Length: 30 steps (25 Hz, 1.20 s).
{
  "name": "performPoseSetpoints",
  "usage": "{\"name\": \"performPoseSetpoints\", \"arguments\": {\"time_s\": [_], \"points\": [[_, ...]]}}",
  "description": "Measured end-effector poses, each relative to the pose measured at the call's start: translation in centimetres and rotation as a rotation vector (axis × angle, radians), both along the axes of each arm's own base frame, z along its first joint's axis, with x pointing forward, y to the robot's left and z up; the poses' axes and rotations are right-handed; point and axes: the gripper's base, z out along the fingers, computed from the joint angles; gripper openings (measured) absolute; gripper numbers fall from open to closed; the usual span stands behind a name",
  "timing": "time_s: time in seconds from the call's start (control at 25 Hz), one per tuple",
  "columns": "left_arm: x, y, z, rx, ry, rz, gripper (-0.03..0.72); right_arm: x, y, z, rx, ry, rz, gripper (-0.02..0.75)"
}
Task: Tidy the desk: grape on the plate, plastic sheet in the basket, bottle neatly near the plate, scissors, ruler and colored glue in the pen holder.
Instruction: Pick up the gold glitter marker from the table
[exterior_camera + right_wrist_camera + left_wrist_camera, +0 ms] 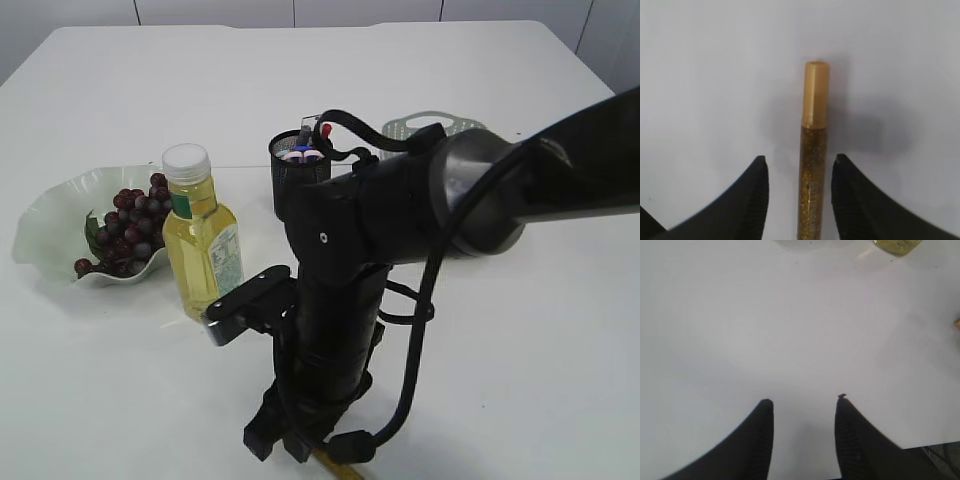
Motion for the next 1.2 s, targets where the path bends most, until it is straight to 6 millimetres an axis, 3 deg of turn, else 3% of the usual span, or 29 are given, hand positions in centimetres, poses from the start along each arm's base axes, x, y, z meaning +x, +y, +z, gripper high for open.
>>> {"name": "performPoseSetpoints", "arguments": {"time_s": [1.04,1.2], "points": [[0.2,0.0,0.1,-0.003,-0.019,0.001,0.307,0.6,0.4,-2.1,-0.003,-0.02,-0.016,0.312],[0.2,0.0,0.1,-0.003,-0.019,0.001,0.307,0.7,0.2,-2.2,-0.015,-0.033,-0.001,0.275]]}}
